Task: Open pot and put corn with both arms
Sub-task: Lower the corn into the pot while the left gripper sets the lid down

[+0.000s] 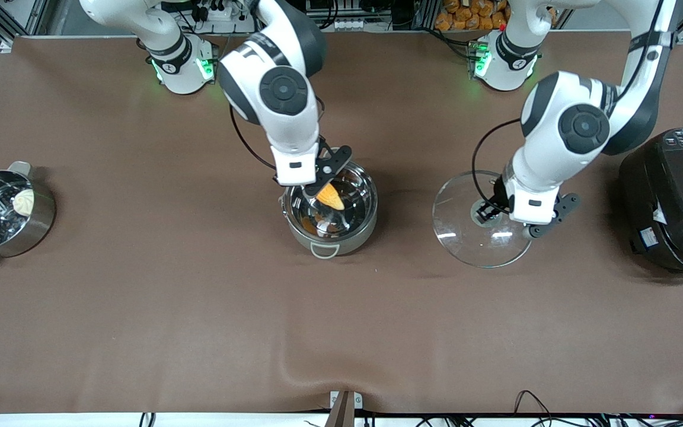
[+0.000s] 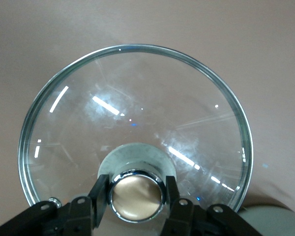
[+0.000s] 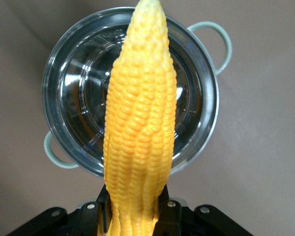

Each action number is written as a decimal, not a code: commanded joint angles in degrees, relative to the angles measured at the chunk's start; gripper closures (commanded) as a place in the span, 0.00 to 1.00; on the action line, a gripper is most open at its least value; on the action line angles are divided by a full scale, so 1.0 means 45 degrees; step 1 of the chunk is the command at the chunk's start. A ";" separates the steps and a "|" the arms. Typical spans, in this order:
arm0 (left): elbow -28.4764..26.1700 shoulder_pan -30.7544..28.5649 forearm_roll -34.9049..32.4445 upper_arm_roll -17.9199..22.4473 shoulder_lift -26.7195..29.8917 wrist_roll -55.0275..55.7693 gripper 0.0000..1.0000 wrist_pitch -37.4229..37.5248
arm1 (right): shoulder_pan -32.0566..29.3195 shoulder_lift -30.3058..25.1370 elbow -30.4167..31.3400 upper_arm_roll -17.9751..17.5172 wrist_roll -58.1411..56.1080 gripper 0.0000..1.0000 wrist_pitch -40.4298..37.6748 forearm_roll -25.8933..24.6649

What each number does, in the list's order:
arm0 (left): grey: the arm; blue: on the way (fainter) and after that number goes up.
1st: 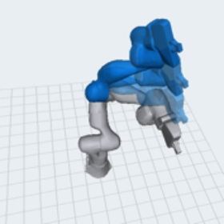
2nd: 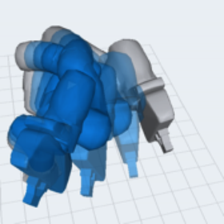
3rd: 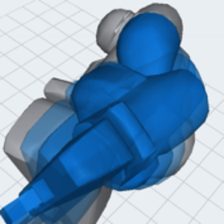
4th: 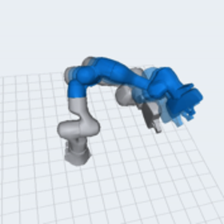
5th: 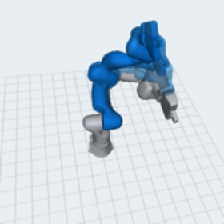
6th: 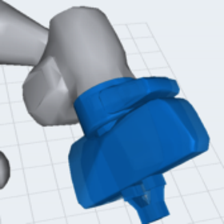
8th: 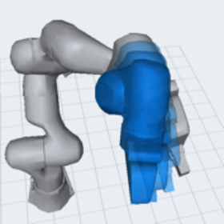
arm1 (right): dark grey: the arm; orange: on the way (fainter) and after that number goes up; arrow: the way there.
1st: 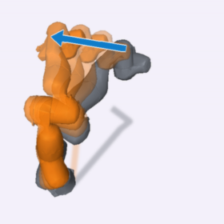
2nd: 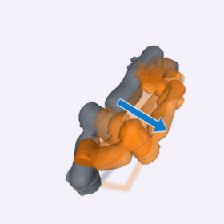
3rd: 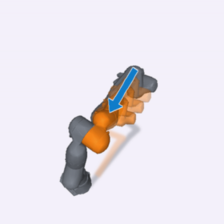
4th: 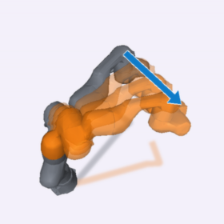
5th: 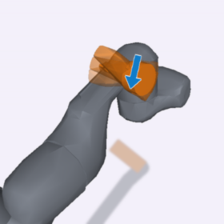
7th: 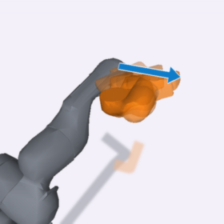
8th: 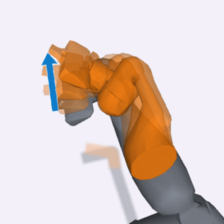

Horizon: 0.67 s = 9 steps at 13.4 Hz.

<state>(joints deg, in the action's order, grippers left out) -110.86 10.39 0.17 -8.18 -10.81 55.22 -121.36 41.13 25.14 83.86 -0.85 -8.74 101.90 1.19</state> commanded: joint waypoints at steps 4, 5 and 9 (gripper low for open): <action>-0.3057 -0.0922 0.0899 -0.0175 0.0411 -0.1332 1.00 -0.3339 | 0.0566 0.0604 0.0018 0.0150 0.0008 1.00 0.0496 -0.0928; -0.3505 -0.1096 0.1055 -0.0175 0.0352 -0.1566 1.00 -0.4001 | 0.0741 0.0721 0.0037 0.0150 0.0047 1.00 0.0712 -0.1336; -0.4446 -0.1215 0.1311 -0.0195 -0.0525 -0.1823 1.00 -0.6329 | 0.0802 0.1441 -0.0002 0.0170 0.0165 1.00 0.1237 -0.1924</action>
<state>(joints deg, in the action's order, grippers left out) -129.64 5.79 4.30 -8.17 -12.42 48.69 -146.36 43.94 29.63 84.00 -0.83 -8.75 105.30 -5.30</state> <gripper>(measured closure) 0.493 0.612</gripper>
